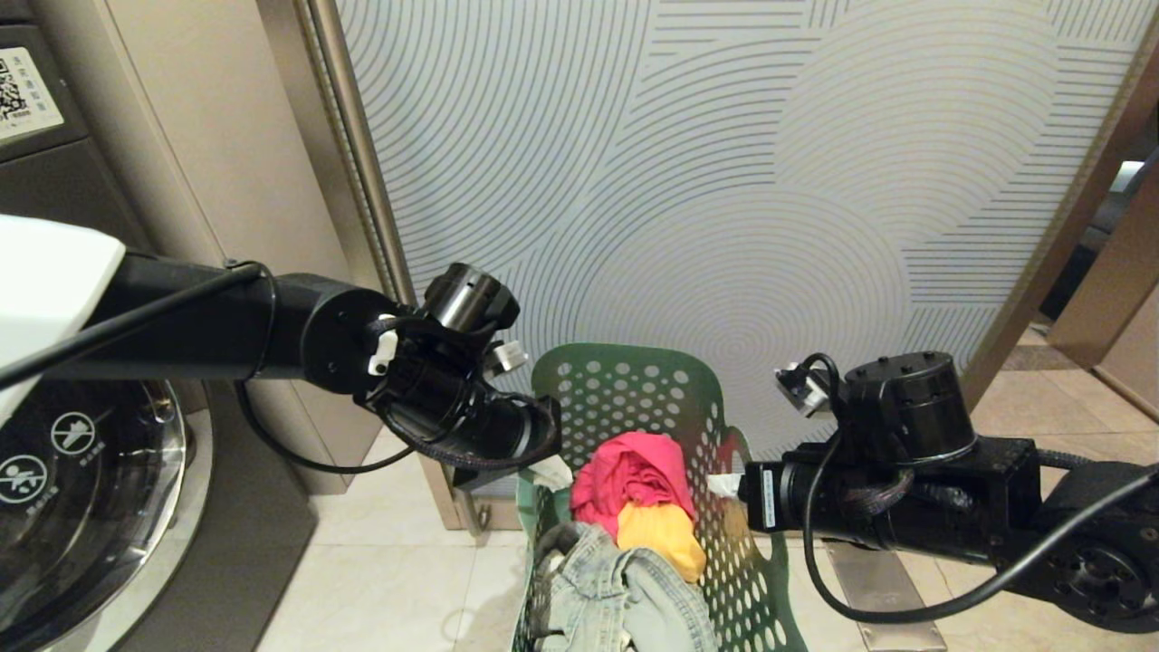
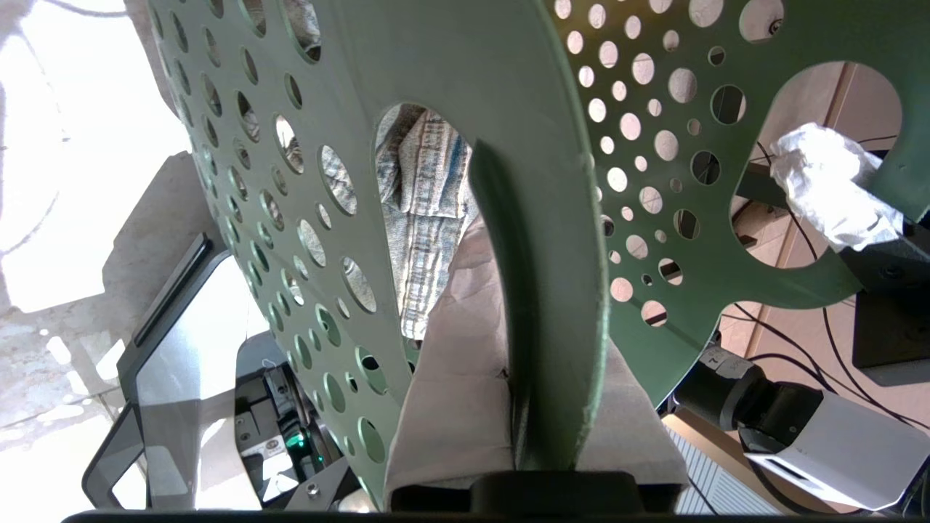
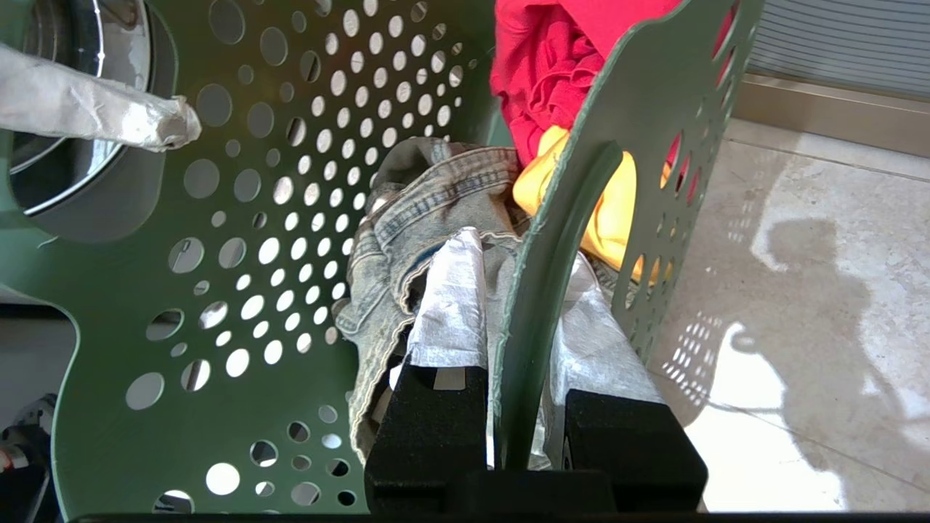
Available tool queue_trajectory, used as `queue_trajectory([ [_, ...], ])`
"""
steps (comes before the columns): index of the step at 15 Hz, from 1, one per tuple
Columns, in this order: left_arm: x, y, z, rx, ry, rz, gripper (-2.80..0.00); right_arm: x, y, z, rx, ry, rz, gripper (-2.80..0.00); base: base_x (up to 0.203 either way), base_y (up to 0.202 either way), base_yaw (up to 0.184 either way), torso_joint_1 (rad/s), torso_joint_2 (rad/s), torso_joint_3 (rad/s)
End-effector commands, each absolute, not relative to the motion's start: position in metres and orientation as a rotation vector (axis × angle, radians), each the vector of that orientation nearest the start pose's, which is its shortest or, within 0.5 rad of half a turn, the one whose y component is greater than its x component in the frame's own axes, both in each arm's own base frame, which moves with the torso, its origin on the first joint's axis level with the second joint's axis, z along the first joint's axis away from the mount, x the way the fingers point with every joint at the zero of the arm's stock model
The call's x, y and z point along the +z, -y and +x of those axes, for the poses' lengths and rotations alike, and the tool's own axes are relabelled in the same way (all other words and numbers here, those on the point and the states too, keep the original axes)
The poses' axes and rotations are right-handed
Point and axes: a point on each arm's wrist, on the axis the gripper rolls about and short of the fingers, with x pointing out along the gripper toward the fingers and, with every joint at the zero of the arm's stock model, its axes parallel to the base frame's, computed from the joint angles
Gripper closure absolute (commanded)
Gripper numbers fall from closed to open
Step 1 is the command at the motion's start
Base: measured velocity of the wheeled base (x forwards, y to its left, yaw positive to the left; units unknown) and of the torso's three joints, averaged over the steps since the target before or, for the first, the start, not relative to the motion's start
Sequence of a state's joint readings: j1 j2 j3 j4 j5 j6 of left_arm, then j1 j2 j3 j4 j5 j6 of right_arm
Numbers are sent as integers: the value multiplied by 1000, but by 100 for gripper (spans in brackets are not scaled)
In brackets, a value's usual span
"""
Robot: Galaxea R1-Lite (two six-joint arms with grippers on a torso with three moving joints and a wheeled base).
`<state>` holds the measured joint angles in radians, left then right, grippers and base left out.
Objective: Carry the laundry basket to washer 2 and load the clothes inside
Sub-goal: Pick up the clothes basket and put it beside the washing machine
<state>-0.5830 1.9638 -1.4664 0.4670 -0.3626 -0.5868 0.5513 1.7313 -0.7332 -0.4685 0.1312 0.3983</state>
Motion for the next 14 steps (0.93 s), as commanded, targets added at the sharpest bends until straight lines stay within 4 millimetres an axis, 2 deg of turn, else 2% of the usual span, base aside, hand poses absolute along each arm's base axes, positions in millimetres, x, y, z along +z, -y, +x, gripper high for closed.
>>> queue_trajectory([
  [1,175,206,298,-545,-1219,-392,0,138,-157,250,546,-651,264,0,0,0,0,0,0,0],
  [7,176,206,298,-546,-1217,-392,0,138,-156,250,554,-621,275,0,0,0,0,9,-22,-16],
  [11,175,206,298,-545,-1220,-391,0,131,-154,246,558,-608,276,0,0,0,0,117,-272,-241],
  [14,175,206,298,-545,-1220,-391,0,131,-154,246,558,-611,278,0,0,0,0,59,-536,-281],
])
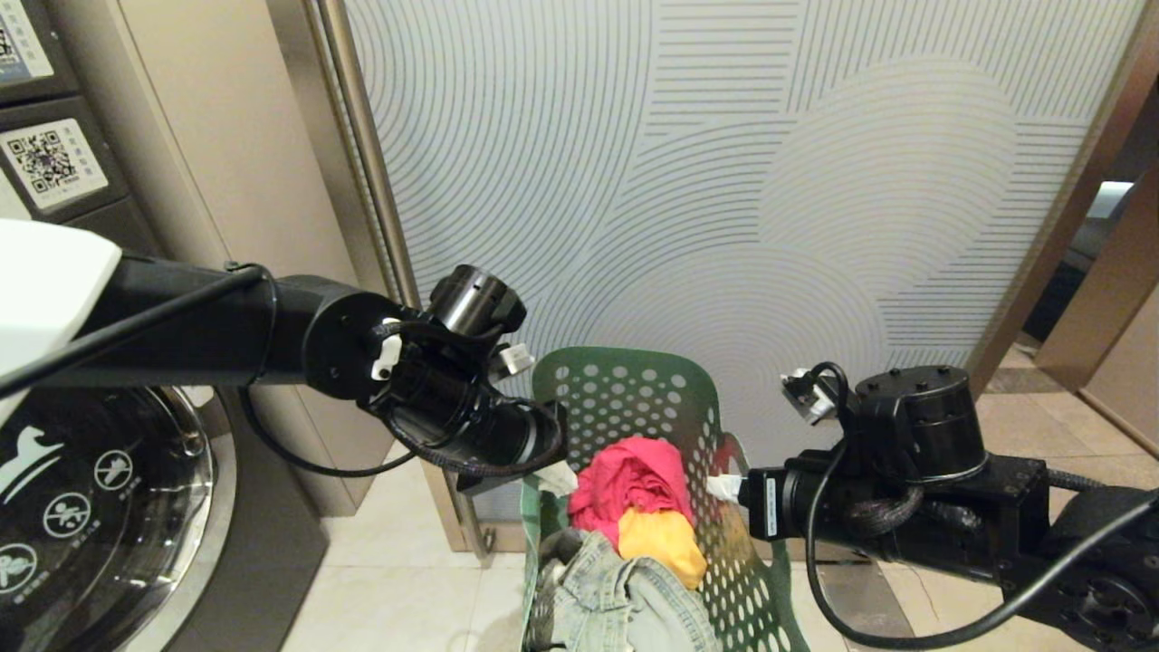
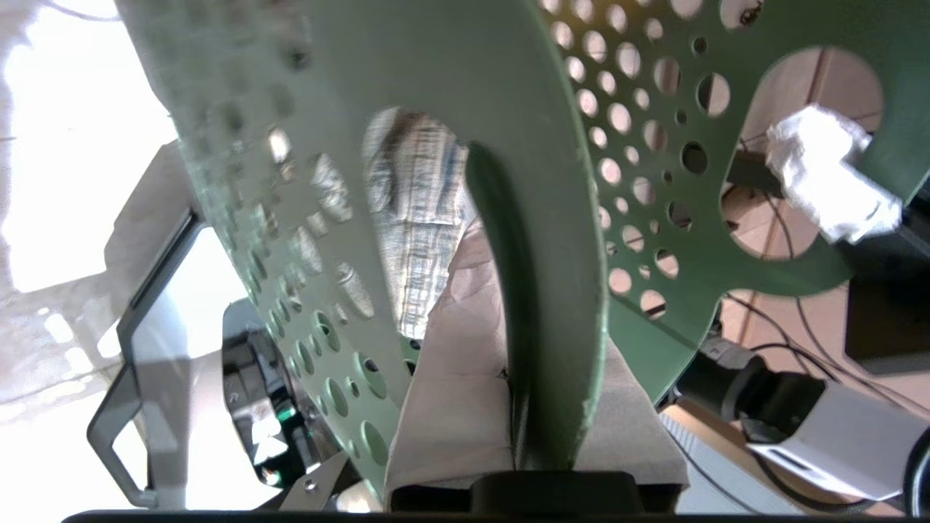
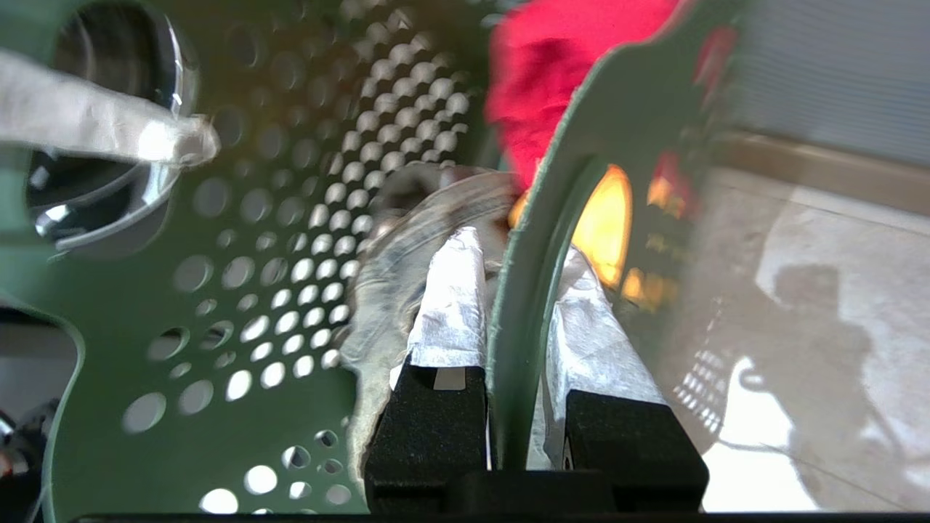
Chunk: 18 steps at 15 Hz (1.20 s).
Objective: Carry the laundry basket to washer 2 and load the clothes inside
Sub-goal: Pick up the clothes basket and put it beside the washing machine
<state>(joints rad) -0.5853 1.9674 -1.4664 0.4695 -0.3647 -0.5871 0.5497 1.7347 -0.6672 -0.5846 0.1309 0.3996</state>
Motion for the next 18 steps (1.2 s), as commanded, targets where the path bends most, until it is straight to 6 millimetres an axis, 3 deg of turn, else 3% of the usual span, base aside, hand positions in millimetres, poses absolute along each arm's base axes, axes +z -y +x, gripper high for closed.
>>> queue_trajectory([
  [1,175,206,298,-545,-1220,-391,0,131,-154,246,558,-612,277,0,0,0,0,169,-494,-269],
  [9,174,206,298,-543,-1224,-391,0,126,-155,247,551,-625,269,0,0,0,0,244,-467,-271],
  [18,172,208,298,-544,-1230,-387,0,124,-155,249,556,-618,241,0,0,0,0,26,-56,-30],
])
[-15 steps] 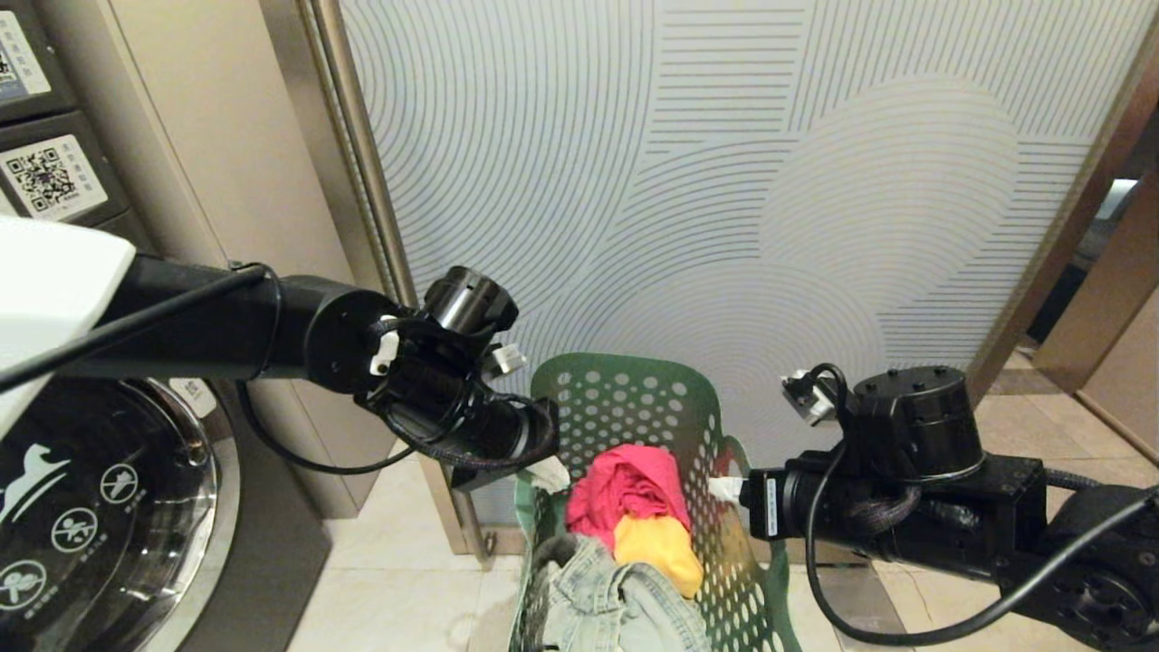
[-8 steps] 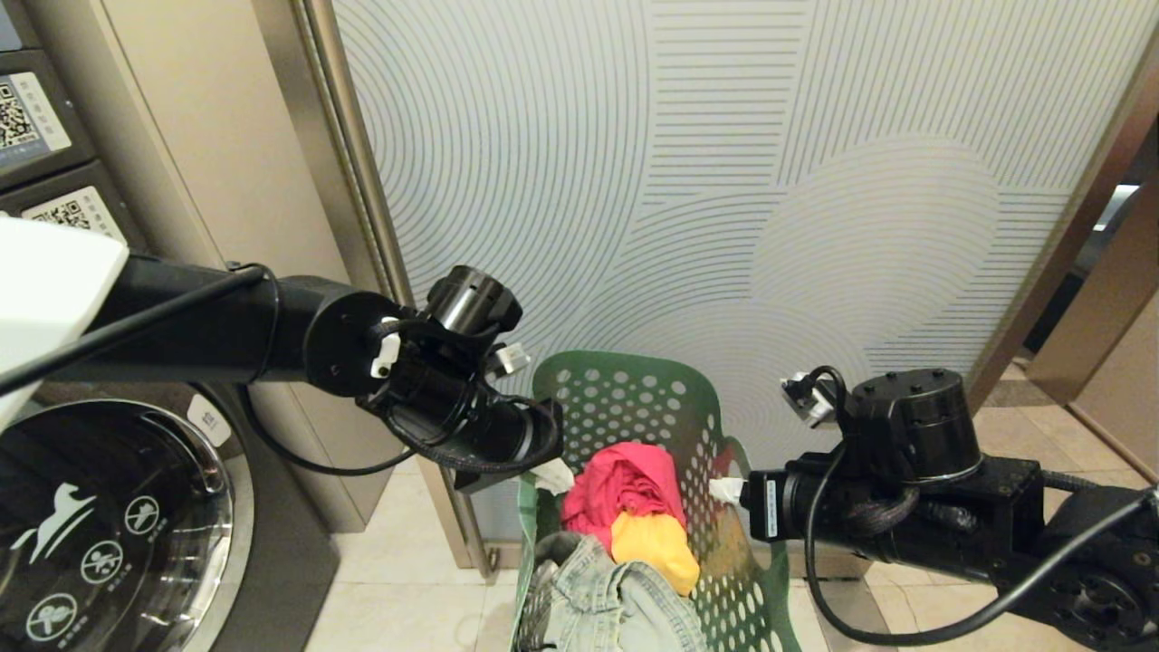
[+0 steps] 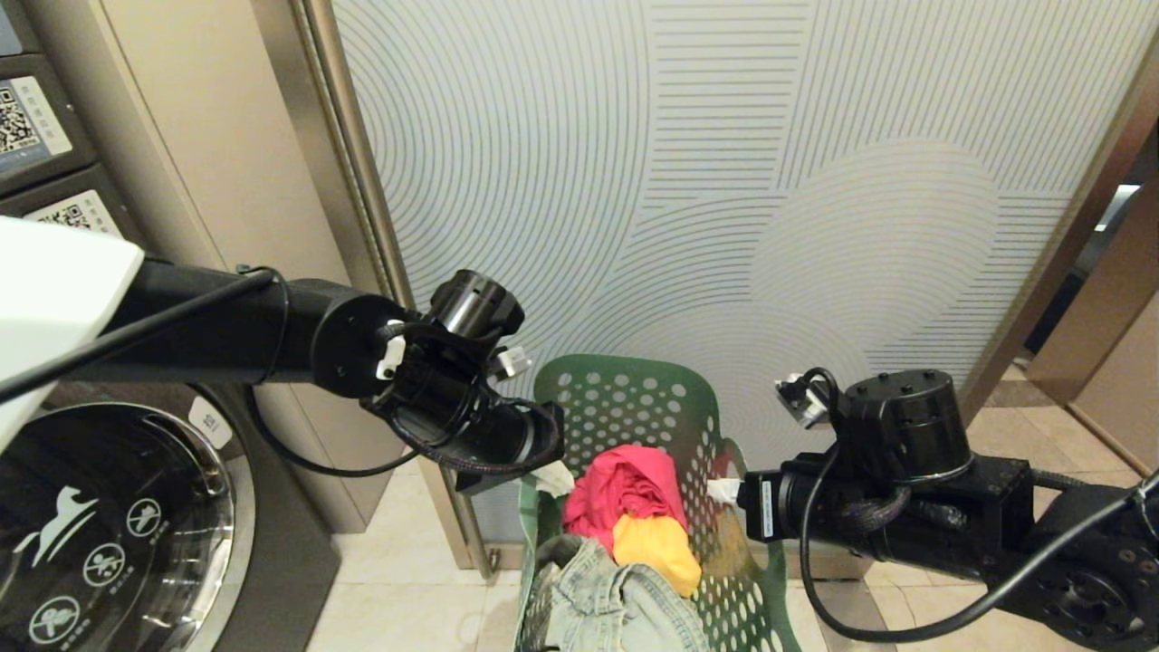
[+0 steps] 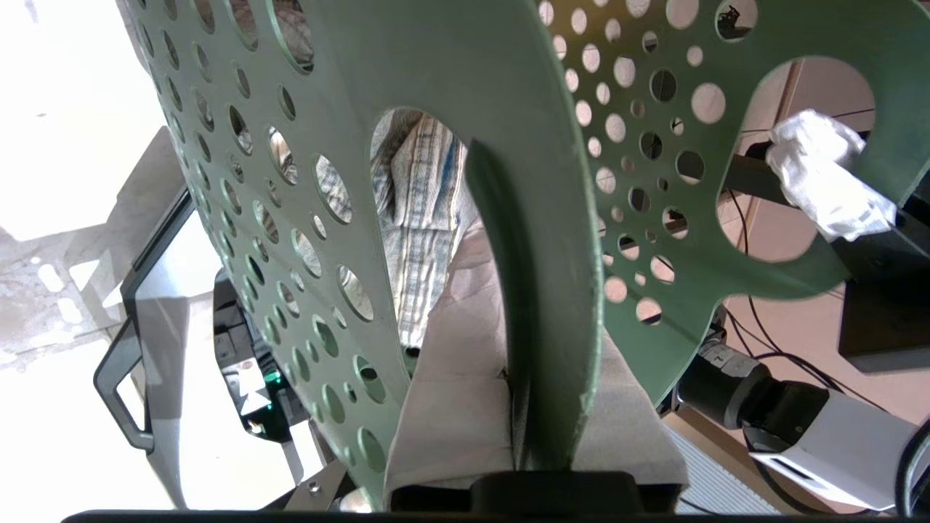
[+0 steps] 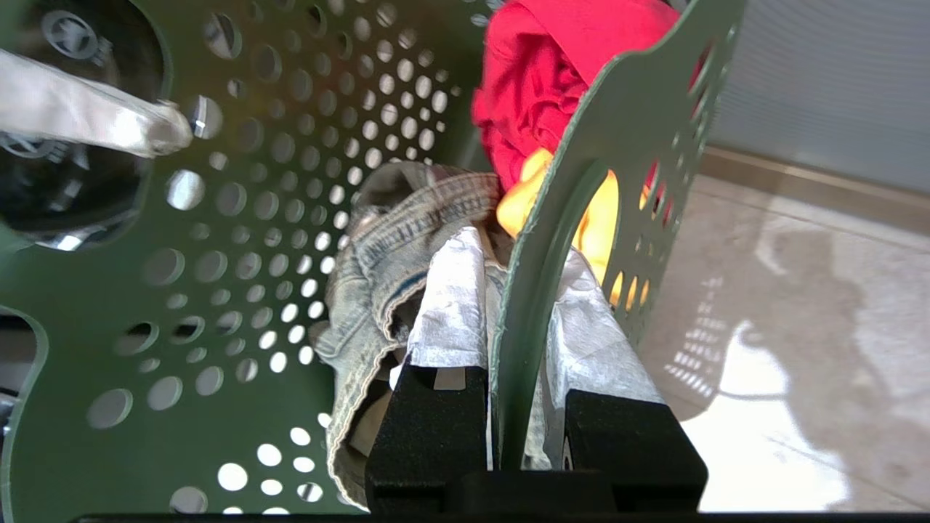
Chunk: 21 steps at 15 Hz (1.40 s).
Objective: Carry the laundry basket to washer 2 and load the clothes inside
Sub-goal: Pick up the clothes basket and put it beside the washing machine
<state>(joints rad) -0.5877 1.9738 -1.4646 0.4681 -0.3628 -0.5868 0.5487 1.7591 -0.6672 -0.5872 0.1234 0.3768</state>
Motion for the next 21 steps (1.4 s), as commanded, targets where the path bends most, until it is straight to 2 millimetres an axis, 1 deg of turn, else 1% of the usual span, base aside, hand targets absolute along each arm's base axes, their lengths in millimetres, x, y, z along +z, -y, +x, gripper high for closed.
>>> queue_trajectory([
  [1,172,208,298,-544,-1230,-387,0,124,-155,249,557,-616,239,0,0,0,0,0,0,0],
  [3,172,208,298,-544,-1230,-387,0,124,-155,248,556,-617,238,0,2,-7,124,1,-1,-1],
  [13,172,208,297,-545,-1235,-384,0,122,-154,246,552,-627,238,0,0,-9,176,4,3,2],
  [17,174,212,288,-550,-1264,-370,0,121,-153,245,556,-626,238,0,1,-9,176,1,6,3],
  [21,177,209,281,-537,-1296,-363,0,118,-151,241,555,-641,232,0,4,-10,178,2,1,4],
])
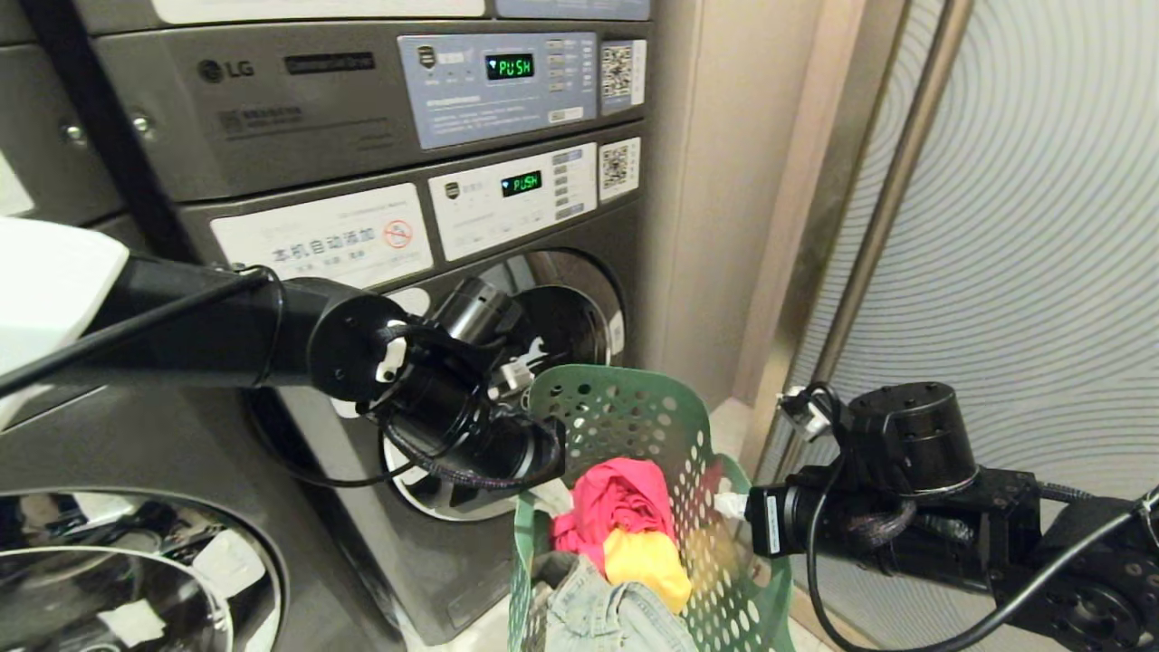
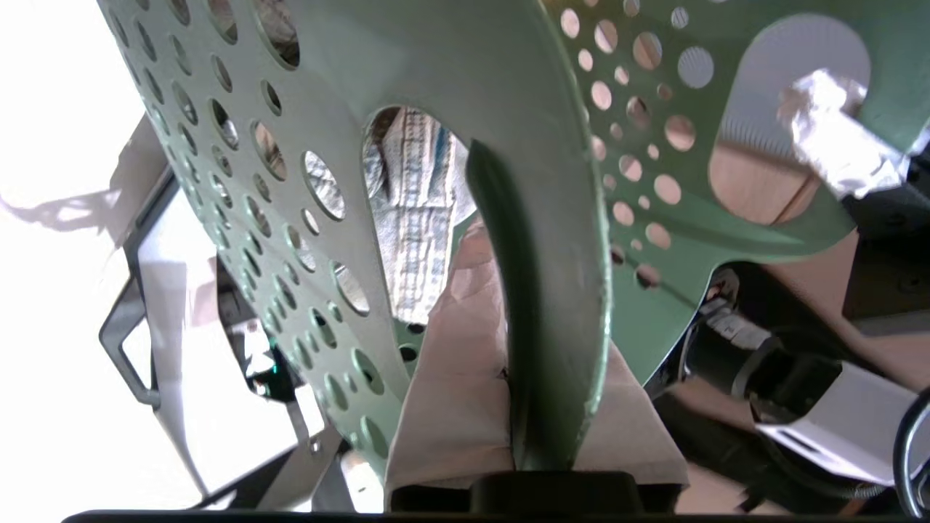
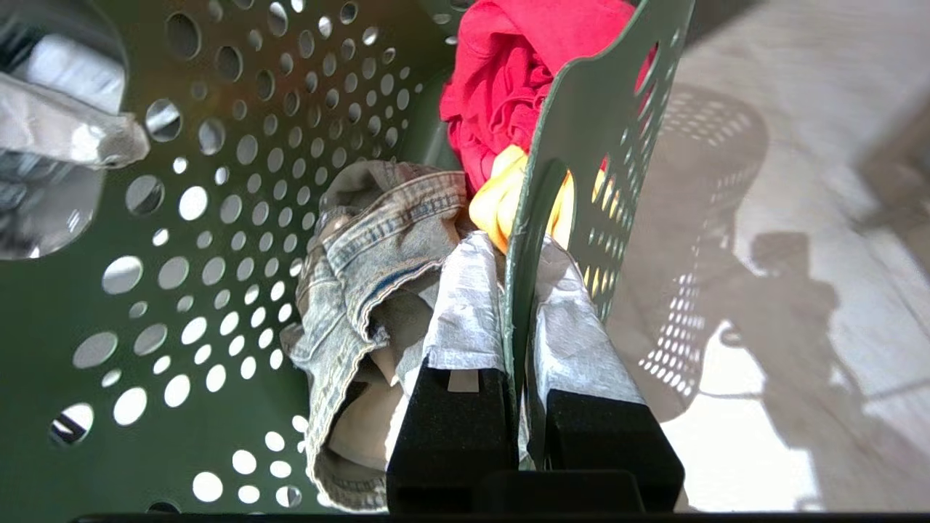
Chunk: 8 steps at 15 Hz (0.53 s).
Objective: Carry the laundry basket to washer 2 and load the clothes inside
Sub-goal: Pick up the clothes basket and put it beside the washing machine
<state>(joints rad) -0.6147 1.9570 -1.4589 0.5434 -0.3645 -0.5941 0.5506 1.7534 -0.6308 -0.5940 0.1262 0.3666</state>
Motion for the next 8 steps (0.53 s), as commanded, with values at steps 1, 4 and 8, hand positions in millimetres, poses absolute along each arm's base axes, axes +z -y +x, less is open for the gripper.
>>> queue_trajectory([
  [1,178,207,278,-533,-1306,-360,0,117,-151,240,554,-647,231,0,5,-4,175,6,6,2],
  [4,175,202,267,-527,-1330,-351,0,117,-151,239,560,-646,230,0,1,-9,177,4,0,3],
  [8,174,198,256,-528,-1345,-343,0,120,-151,236,568,-638,227,0,2,-6,177,2,1,1],
])
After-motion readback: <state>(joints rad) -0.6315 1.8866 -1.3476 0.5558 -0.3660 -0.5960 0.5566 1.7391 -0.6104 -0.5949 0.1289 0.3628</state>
